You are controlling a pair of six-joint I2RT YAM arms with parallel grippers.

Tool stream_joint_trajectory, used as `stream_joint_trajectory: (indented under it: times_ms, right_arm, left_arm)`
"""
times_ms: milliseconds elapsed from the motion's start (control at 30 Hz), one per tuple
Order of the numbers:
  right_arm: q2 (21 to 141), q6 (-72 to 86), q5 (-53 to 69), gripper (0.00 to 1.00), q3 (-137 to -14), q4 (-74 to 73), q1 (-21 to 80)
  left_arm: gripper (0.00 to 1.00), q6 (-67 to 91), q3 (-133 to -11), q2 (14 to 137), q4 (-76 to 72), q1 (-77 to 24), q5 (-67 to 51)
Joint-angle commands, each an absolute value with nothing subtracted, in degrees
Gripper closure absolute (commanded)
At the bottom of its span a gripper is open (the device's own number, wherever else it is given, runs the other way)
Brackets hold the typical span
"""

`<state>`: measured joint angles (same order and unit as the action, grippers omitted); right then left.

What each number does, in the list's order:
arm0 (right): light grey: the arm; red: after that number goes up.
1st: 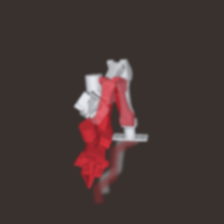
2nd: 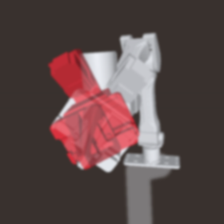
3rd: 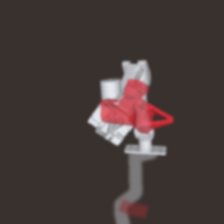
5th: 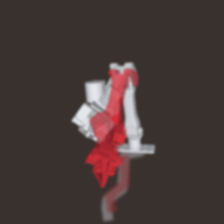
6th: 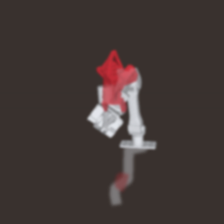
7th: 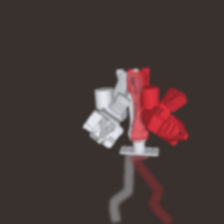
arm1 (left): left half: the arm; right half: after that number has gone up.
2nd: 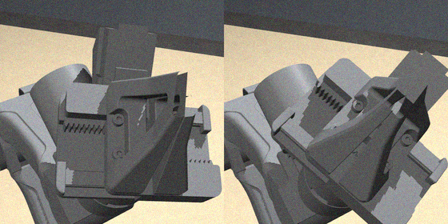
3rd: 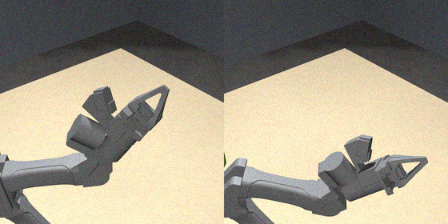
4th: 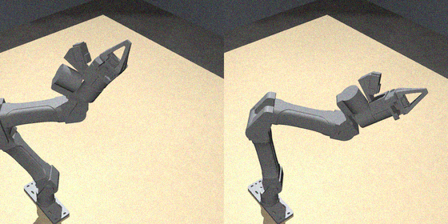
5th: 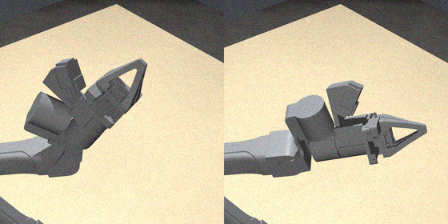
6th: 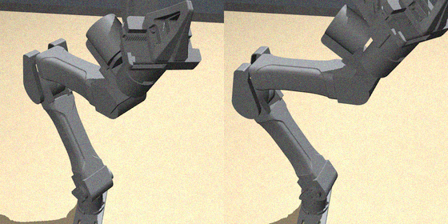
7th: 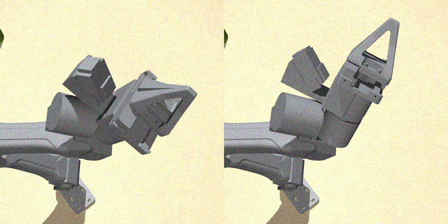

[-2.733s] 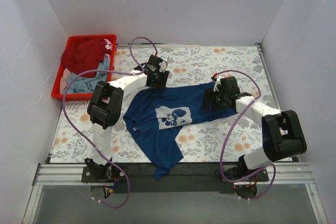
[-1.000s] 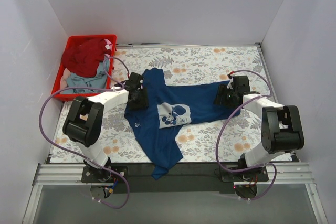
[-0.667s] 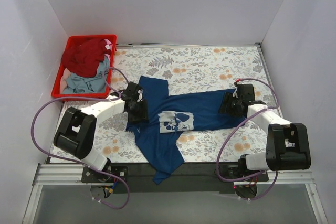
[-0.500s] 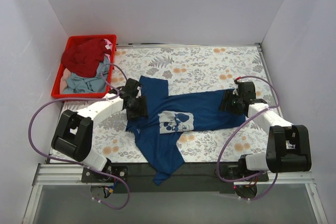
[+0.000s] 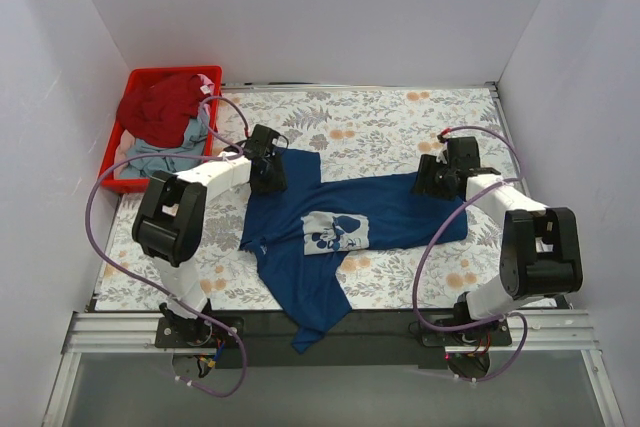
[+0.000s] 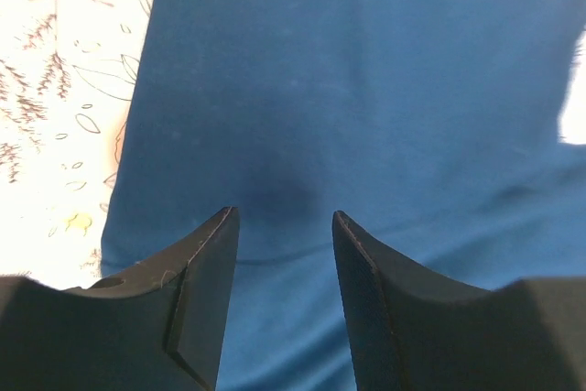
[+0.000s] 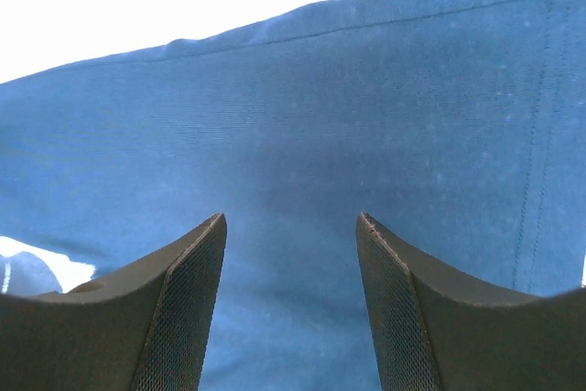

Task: Fold and stack the t-shirts
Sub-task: Flatten the tshirt out

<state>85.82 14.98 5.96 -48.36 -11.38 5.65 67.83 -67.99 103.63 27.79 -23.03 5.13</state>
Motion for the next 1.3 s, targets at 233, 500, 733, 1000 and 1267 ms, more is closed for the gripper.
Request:
stream_joint_trajectory:
  times_ms: [233,500,733,1000,1267]
  right_arm:
    - [94.6,13.2,4.6,0.35,-53.1,-8.5,5.6]
    - [105.9,12.9,3.5,0.34,-63.7,-7.3,4.7]
    - [113.6,11.2,6.0,0.34,-75.3,-7.4,3.8]
    - [109.5,7.6,5.6,0.34,-74.4,-7.5,3.8]
    - [101.9,10.3,6.5,0.34,-66.9,-7.5,3.9]
  left_arm:
    - [0.58,67.4,-71.1,110.6,24.8,-21.1,8.9]
    - [0.57,65.5,-86.9,125.4,26.6,-15.8,10.1]
    - [0.46,62.8,-104.6,134.6,31.2,-14.5,11.2]
    - [0.36,61.1,-98.8,124.9,27.2,-14.5,11.6]
    - [0.36,62.7,-87.4,114.4,27.3,-16.4,10.4]
